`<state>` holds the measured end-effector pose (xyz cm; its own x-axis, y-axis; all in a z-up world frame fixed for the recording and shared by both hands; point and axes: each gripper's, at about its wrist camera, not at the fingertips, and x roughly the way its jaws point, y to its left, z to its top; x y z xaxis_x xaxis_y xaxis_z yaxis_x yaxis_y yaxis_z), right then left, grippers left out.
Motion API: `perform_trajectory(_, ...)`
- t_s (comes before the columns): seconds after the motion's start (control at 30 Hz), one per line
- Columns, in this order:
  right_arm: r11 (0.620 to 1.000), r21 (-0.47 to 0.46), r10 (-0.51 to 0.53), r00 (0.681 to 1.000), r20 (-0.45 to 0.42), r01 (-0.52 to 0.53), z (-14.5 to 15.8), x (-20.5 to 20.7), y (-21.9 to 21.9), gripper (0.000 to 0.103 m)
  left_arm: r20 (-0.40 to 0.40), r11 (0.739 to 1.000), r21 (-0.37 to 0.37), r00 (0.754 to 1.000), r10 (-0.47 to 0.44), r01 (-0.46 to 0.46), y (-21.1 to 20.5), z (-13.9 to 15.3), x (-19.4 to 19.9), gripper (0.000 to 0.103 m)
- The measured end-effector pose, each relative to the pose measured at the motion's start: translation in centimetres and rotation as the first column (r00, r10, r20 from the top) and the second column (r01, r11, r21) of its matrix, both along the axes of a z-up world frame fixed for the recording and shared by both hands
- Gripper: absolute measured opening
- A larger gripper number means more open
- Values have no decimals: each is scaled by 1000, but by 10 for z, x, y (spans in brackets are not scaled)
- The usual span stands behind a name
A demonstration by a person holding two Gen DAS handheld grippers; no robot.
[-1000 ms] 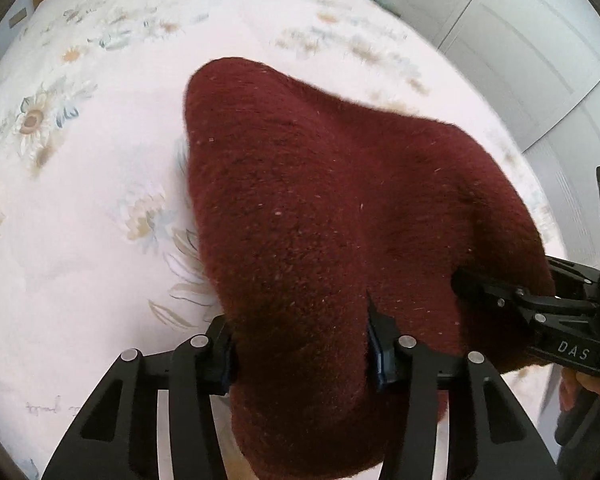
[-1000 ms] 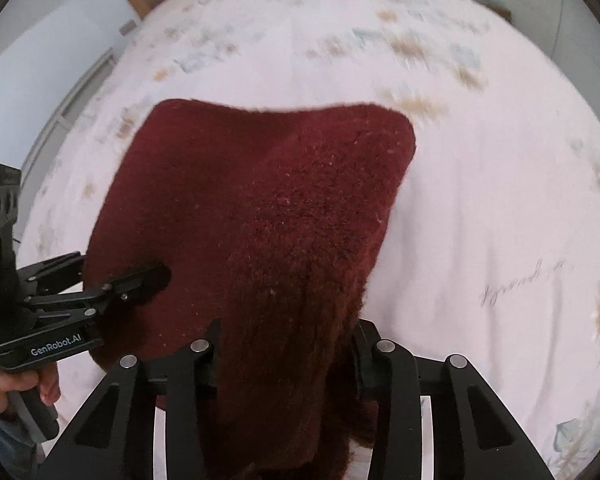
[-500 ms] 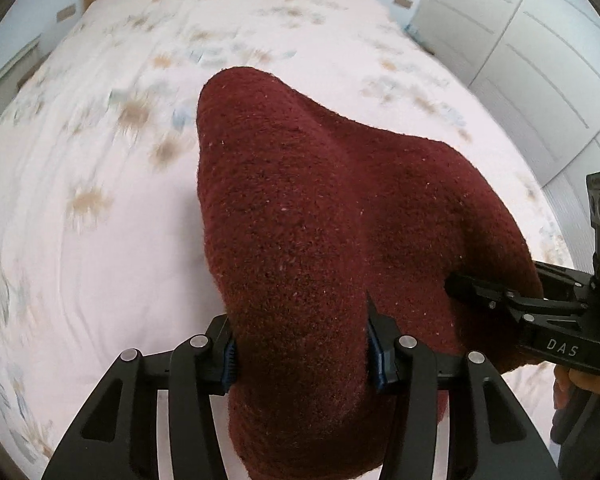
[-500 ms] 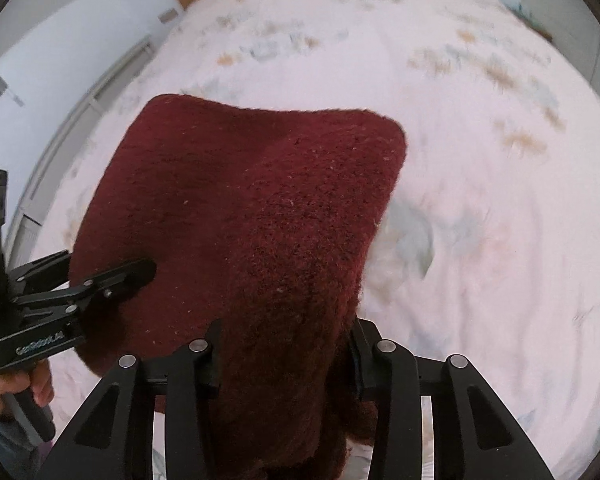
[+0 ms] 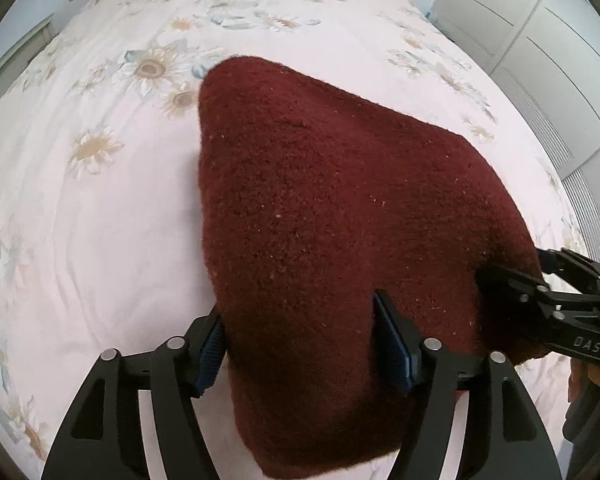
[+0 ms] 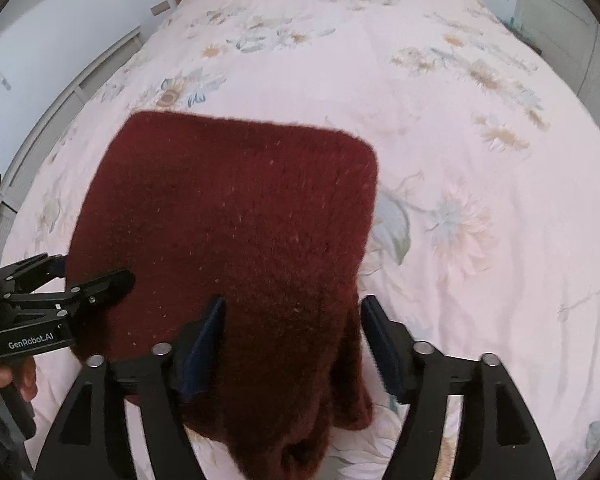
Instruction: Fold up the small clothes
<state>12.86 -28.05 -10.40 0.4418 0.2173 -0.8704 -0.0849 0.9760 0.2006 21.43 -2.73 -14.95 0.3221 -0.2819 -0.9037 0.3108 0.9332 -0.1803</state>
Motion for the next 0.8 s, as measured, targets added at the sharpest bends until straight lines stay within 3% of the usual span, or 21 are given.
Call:
perform_trajectory(0.13,1000,-28,10,1000,22,-9,12,-7,-2,84,46,997,63,998,33,-36,8,11,3,80)
perform_trajectory(0.2,999,-44,11,999,34,-9,15,-5,1,87,45,997,64,998,47,-49,15,13,2,101)
perform_trajectory(0.33,997,-73,5,998,55,-1,12,-13,-1,103,65,994,85,996,68,-73,15,11,1,102)
perform_trajectory(0.6,992,-112,-53,997,56,59,-15,-24,-20,102,89,991,108,994,68,-78,19,1,-16,102)
perform_trajectory(0.8,993,-60,-96,995,25,97,-40,-27,-32,102,127,990,129,991,46,-62,13,-9,-28,103)
